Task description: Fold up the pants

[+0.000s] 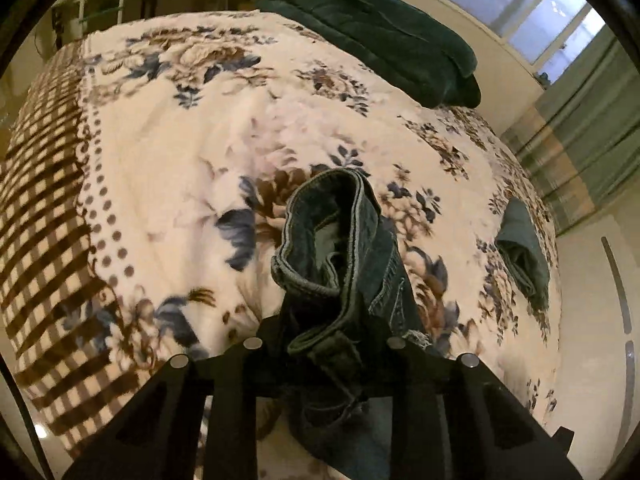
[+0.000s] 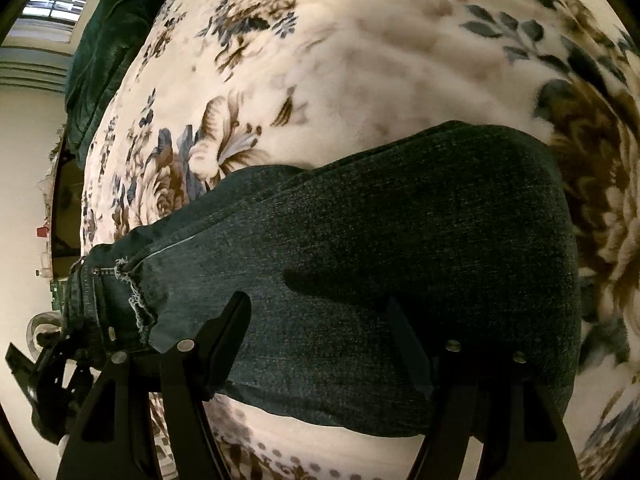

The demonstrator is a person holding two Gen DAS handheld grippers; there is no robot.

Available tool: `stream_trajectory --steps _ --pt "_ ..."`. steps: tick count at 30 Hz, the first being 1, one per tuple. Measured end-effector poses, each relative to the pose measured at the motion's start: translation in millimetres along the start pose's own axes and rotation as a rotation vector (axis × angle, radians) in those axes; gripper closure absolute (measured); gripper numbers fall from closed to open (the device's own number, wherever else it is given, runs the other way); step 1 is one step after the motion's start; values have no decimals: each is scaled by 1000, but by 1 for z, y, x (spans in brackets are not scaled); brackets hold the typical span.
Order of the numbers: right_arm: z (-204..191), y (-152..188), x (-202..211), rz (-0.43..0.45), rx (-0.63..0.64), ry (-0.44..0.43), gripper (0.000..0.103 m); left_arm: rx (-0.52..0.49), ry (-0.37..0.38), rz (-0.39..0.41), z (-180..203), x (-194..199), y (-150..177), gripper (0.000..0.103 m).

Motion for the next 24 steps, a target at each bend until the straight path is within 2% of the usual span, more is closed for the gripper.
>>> stream_trajectory --steps 3,5,9,11,13,17,20,22,24 --pt "-1 0 3 4 1 -15 30 -58 38 41 25 17 6 82" --pt "-1 0 7 11 3 -27 30 -171 87 62 64 31 19 82" --pt "5 -1 24 37 -2 -52 30 -353 221 7 138 34 69 83" --pt "14 -1 35 48 -20 -62 30 -448 281 -78 176 18 114 83" --pt "28 -1 47 57 -44 -62 30 -518 295 -169 198 -11 155 83" --pt "63 -1 71 71 -88 -54 31 -586 243 -371 206 -88 213 83" --pt "75 -2 78 61 -82 -64 31 -614 240 -420 205 -108 220 79" --pt "76 -3 81 58 -56 -70 30 -612 255 -434 207 -104 216 75" --pt "72 -6 83 52 -36 -107 30 -619 258 -466 207 -93 215 67"
Point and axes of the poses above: each gripper's, at about its wrist camera, not at the fingertips, and x roughly against the way its jaws point, z to its right, y to its underside, the point moved 6 cm from there along -x, roughly the way its jaws point, and after that the axes turned 5 degrees about -z, right-handed, at the moved point
